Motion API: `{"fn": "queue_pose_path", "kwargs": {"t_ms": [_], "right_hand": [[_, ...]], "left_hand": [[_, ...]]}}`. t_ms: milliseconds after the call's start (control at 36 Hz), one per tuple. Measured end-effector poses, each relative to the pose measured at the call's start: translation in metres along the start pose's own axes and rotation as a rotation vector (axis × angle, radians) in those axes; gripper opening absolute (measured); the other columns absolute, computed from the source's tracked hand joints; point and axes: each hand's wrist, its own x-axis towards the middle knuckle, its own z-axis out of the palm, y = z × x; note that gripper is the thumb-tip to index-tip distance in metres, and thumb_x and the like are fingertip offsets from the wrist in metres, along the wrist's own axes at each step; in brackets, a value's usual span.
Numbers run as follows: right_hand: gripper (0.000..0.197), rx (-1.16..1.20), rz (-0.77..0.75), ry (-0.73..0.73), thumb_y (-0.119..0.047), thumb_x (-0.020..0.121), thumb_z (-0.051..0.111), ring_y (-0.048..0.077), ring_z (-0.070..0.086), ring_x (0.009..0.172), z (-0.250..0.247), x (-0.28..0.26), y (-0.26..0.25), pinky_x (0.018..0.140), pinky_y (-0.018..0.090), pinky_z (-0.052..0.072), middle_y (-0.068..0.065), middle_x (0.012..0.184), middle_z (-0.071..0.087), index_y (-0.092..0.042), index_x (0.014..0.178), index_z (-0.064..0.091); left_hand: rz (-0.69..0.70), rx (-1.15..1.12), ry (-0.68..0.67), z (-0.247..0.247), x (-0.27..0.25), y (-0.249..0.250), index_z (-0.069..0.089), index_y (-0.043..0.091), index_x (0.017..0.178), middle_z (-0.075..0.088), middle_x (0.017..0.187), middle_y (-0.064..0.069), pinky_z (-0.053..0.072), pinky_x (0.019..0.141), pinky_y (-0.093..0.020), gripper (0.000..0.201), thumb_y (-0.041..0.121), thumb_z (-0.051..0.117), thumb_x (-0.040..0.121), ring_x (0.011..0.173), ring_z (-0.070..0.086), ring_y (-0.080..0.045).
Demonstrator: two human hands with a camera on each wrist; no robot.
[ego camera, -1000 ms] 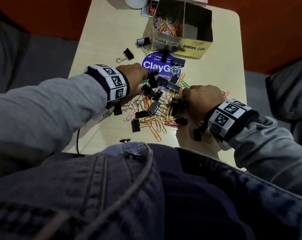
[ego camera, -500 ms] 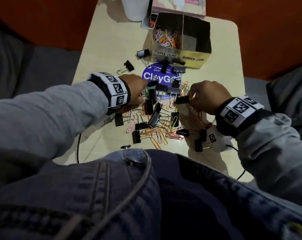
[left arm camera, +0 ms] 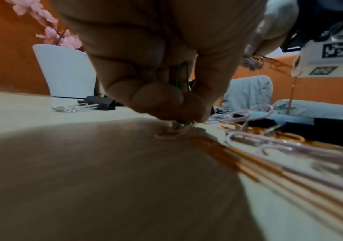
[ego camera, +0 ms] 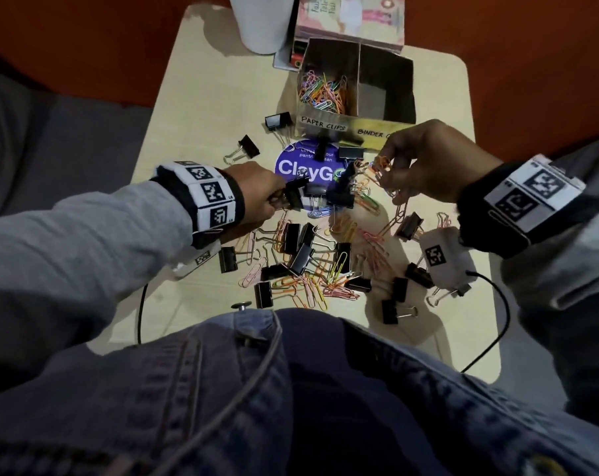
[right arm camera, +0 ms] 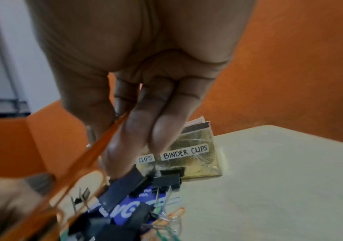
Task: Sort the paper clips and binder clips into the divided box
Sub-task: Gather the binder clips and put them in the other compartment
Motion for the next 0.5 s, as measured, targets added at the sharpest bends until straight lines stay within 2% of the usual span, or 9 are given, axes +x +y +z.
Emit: {"fn": "queue_pose_path", "kwargs": {"t_ms": [56,111,167,250,306,417,500], "right_hand": [[0.01,-0.06,-0.001,-0.036,-0.014,0.081,0.073,0.014,0.07,0.06,0.0,0.003,-0.002,0.07,0.035,0.057,0.002,0.068,0.071,-0.018,0.082,0.064],[0.01,-0.059,0.011,-0.041,-0.013,0.081,0.073,0.013,0.07,0.062,-0.003,0.006,-0.003,0.069,0.033,0.057,0.002,0.069,0.07,-0.018,0.082,0.064],[0.008,-0.026,0.014,-0.03,-0.012,0.082,0.072,0.015,0.07,0.065,-0.008,0.007,-0.006,0.066,0.03,0.057,0.006,0.073,0.07,-0.014,0.087,0.066],[0.009,-0.001,0.013,-0.002,-0.012,0.083,0.071,0.015,0.07,0.068,-0.013,0.01,-0.01,0.059,0.02,0.052,0.01,0.079,0.072,-0.013,0.091,0.066],[0.01,-0.008,0.016,-0.009,-0.012,0.082,0.071,0.015,0.069,0.067,-0.015,0.013,-0.013,0.056,0.018,0.049,0.012,0.08,0.072,-0.013,0.092,0.066],[0.014,-0.023,-0.007,0.011,-0.011,0.084,0.067,0.017,0.068,0.071,-0.023,0.016,-0.021,0.058,0.019,0.049,0.01,0.085,0.07,-0.011,0.097,0.066],[0.018,-0.03,-0.082,0.103,-0.013,0.085,0.065,0.014,0.067,0.073,-0.037,0.024,-0.026,0.062,0.023,0.053,0.006,0.089,0.068,-0.011,0.103,0.065]], "left_hand": [[-0.004,-0.033,-0.006,-0.002,-0.001,-0.001,0.057,0.016,0.094,0.054,0.076,0.0,0.035,0.062,-0.027,0.012,0.025,0.062,0.087,0.075,0.05,-0.021],[-0.004,-0.086,0.002,-0.005,-0.002,-0.003,0.06,0.015,0.088,0.052,0.07,0.004,0.032,0.055,-0.026,0.012,0.025,0.065,0.085,0.072,0.051,-0.02],[0.007,-0.127,0.008,-0.007,-0.002,-0.004,0.062,0.016,0.086,0.053,0.068,0.005,0.031,0.053,-0.024,0.008,0.023,0.065,0.085,0.072,0.052,-0.019],[0.03,-0.163,0.005,-0.01,-0.003,-0.006,0.064,0.014,0.09,0.058,0.077,0.002,0.034,0.064,-0.025,0.009,0.023,0.064,0.086,0.078,0.053,-0.019],[0.041,-0.173,0.009,-0.011,-0.003,-0.007,0.065,0.012,0.092,0.059,0.08,0.001,0.033,0.068,-0.024,0.012,0.022,0.064,0.086,0.078,0.052,-0.018],[0.037,-0.196,0.0,-0.012,-0.004,-0.007,0.067,0.011,0.094,0.059,0.079,0.002,0.034,0.069,-0.024,0.014,0.022,0.064,0.087,0.078,0.053,-0.017],[0.028,-0.243,0.002,-0.012,-0.007,-0.01,0.068,0.01,0.096,0.065,0.083,-0.001,0.036,0.069,-0.024,0.015,0.022,0.064,0.087,0.079,0.056,-0.016]]}}
